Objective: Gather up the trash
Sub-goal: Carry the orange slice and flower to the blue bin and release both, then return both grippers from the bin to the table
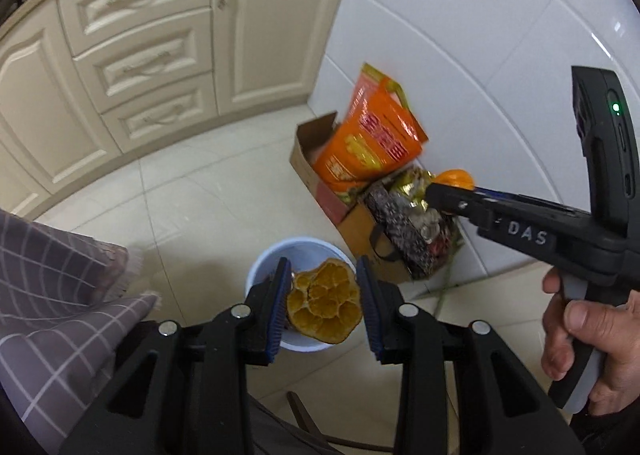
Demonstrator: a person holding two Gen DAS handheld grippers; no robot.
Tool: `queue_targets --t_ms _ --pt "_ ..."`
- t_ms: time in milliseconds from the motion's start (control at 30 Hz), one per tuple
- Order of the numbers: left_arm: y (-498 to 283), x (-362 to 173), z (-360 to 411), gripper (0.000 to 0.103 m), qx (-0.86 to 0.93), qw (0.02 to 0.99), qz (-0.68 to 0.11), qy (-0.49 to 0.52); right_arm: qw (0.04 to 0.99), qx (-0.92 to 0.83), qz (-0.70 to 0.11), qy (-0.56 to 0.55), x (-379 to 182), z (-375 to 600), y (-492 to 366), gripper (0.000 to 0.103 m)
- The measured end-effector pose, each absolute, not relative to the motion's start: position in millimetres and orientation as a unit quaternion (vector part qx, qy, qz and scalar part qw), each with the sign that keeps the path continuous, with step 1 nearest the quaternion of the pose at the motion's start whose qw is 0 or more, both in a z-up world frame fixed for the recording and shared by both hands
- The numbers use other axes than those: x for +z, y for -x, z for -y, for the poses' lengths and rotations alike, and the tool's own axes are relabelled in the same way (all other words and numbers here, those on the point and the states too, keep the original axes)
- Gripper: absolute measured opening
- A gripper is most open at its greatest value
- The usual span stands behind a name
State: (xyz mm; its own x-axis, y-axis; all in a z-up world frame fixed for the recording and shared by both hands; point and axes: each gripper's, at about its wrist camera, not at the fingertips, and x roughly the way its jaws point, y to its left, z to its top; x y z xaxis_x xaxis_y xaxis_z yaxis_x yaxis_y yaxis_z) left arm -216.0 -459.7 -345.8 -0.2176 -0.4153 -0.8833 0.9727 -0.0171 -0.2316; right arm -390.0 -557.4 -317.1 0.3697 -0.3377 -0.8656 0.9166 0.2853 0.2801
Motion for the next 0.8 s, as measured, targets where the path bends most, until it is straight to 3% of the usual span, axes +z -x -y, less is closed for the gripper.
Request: queue_targets --t_ms 67,133,167,500,800 --pt "216.0 -351.3 462.3 0.042 -0.641 0.529 -0.458 -0.315 0.715 -0.438 -0.348 -0.419 -322.1 557.7 393.9 0.062" --pt "211.6 -351.7 461.9 0.079 -0.635 0.539 -0.454 -0.316 0.711 -0.440 -0.348 -0.425 -324.4 557.9 396.4 0.064" --pt "210.4 -349.4 461.0 0.084 -0.632 0.548 -0.448 -0.315 0.710 -0.441 -0.346 -0.427 -324.5 558.8 397.1 0.067" --pt "182.7 -307.8 442.3 0.090 -0.623 0.604 -0.407 -0.286 0.715 -0.449 -0.331 -0.422 -309.6 555.4 387.0 0.089" --pt "160.5 -256.4 416.4 0.091 -0.620 0.652 -0.360 -0.247 0.740 -0.440 -0.317 -0.399 -277.7 547.5 361.4 0.091"
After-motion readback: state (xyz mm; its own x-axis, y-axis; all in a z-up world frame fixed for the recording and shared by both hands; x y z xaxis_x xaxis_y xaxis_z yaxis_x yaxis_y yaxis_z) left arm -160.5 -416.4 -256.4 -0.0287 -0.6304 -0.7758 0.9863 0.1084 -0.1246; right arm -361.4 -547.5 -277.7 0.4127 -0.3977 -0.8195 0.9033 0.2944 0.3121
